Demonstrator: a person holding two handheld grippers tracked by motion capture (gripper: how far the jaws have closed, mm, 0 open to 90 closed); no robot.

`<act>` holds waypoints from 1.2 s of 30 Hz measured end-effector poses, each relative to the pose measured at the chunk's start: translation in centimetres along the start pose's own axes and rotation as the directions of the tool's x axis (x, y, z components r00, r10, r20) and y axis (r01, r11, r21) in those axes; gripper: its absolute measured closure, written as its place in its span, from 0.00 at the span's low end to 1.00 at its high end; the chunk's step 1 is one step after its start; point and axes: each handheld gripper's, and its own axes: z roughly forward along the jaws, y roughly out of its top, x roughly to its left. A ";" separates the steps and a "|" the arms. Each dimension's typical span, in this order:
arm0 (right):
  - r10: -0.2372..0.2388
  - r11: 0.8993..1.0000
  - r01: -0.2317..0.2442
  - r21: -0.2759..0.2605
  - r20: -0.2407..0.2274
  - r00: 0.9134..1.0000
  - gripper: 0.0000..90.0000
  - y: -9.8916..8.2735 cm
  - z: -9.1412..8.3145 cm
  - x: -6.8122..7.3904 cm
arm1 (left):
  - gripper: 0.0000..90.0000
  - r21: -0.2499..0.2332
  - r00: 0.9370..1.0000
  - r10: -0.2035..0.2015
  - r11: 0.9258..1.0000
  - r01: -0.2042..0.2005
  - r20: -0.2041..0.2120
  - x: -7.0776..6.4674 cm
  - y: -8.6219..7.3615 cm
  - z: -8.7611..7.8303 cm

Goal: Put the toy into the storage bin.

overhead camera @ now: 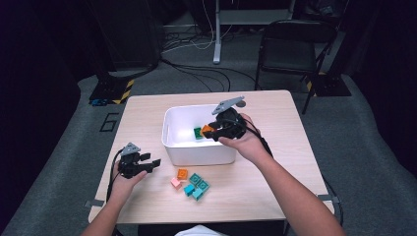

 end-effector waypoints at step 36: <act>0.082 0.996 -0.083 0.018 0.077 0.994 0.65 3.0 9.6 -4.5 | 0.44 0.005 1.000 0.002 1.000 -0.003 0.011 0.1 0.0 0.1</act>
